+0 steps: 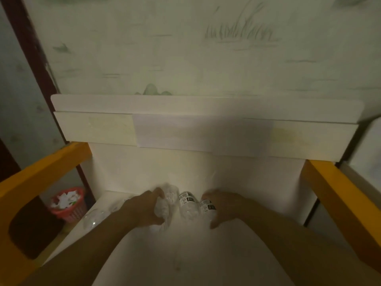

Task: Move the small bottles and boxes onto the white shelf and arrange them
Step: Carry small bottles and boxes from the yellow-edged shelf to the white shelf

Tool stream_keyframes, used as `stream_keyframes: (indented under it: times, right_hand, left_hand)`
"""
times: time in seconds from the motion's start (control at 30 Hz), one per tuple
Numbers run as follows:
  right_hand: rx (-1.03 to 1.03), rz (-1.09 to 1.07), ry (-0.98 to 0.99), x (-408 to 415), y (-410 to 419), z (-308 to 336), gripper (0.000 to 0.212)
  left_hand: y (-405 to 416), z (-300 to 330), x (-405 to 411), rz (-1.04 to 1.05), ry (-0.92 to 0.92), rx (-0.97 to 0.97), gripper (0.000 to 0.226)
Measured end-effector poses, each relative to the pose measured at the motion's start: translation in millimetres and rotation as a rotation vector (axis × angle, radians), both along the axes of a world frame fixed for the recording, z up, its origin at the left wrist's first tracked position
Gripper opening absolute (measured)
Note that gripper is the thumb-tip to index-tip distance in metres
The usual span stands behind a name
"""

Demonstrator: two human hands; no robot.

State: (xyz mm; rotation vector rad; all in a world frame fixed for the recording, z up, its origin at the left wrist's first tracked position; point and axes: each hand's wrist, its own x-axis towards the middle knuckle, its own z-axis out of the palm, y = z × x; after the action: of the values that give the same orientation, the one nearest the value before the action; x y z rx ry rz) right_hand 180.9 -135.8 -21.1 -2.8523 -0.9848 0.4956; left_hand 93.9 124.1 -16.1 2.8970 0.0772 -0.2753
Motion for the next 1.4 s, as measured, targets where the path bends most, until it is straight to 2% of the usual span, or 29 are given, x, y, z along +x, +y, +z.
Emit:
stream_keyframes:
  times: [0.1, 0.23, 0.4, 0.5, 0.63, 0.77, 1.07, 1.2, 1.4]
  right_hand:
    - [-0.013, 0.048, -0.033, -1, -4, 27, 0.095]
    - [-0.090, 0.166, -0.114, -2, -13, 85, 0.091]
    - [-0.020, 0.229, -0.170, -14, -34, 140, 0.079]
    - [0.036, 0.192, -0.178, -25, -58, 161, 0.081]
    - [0.005, 0.143, -0.278, -46, -94, 185, 0.086]
    - [0.054, -0.019, -0.313, -72, -149, 205, 0.098]
    - [0.006, -0.279, -0.455, -152, -269, 217, 0.083]
    - [0.120, -0.356, -0.453, -168, -319, 209, 0.082]
    - [0.024, -0.416, -0.398, -168, -406, 179, 0.078]
  left_hand:
    - [-4, 27, -3, 0.006, -0.005, 0.019, 0.072]
    - [-16, 75, -11, 0.070, -0.099, -0.012, 0.072]
    - [-42, 123, -27, 0.045, -0.193, 0.051, 0.063]
    - [-67, 143, -35, -0.001, -0.238, 0.067, 0.065]
    - [-100, 169, -40, -0.079, -0.299, 0.101, 0.070]
    - [-143, 189, -45, -0.168, -0.366, 0.004, 0.078]
    - [-275, 216, -68, -0.392, -0.564, -0.096, 0.069]
    - [-322, 228, -74, -0.477, -0.548, -0.128, 0.068]
    - [-401, 219, -69, -0.533, -0.515, -0.132, 0.070]
